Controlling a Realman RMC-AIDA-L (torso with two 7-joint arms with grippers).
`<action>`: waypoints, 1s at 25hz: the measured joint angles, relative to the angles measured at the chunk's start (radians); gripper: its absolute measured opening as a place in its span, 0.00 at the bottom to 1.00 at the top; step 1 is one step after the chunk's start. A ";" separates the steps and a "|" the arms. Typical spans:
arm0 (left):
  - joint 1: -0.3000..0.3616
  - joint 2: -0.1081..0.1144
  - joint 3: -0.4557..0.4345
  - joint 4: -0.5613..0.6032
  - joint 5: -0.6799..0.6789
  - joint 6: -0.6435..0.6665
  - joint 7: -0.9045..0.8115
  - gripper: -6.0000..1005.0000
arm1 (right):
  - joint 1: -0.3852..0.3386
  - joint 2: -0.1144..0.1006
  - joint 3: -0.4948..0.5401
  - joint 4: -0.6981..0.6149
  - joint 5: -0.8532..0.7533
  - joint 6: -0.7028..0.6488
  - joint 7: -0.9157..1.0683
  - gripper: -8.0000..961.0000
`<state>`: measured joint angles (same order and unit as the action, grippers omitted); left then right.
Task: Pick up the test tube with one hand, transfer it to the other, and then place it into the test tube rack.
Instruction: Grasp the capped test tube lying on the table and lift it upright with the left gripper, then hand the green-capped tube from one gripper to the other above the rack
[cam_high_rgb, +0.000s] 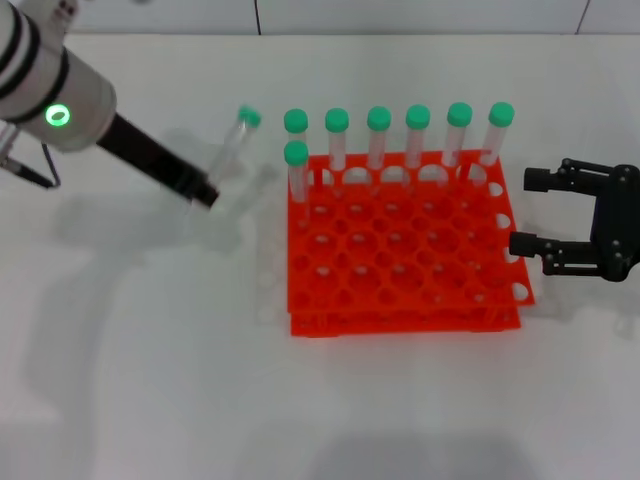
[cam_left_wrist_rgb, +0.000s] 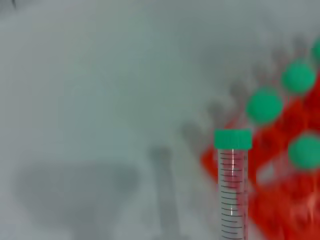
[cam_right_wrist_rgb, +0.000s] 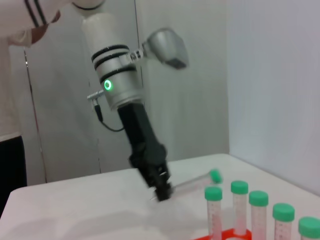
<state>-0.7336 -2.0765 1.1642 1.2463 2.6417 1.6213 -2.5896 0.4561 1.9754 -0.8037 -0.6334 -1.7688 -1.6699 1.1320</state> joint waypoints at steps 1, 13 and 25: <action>0.019 -0.001 0.000 0.041 -0.023 -0.021 0.012 0.19 | -0.001 0.000 0.000 0.000 0.004 -0.003 0.000 0.78; 0.169 -0.006 0.009 0.108 -0.369 -0.333 0.369 0.19 | -0.013 0.000 0.000 0.002 0.033 -0.013 0.003 0.77; 0.133 0.009 0.000 -0.199 -0.696 -0.303 0.811 0.19 | -0.004 0.001 0.000 0.009 0.064 -0.016 0.010 0.77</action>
<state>-0.6005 -2.0678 1.1640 1.0472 1.9457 1.3180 -1.7783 0.4519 1.9767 -0.8039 -0.6243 -1.7048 -1.6858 1.1416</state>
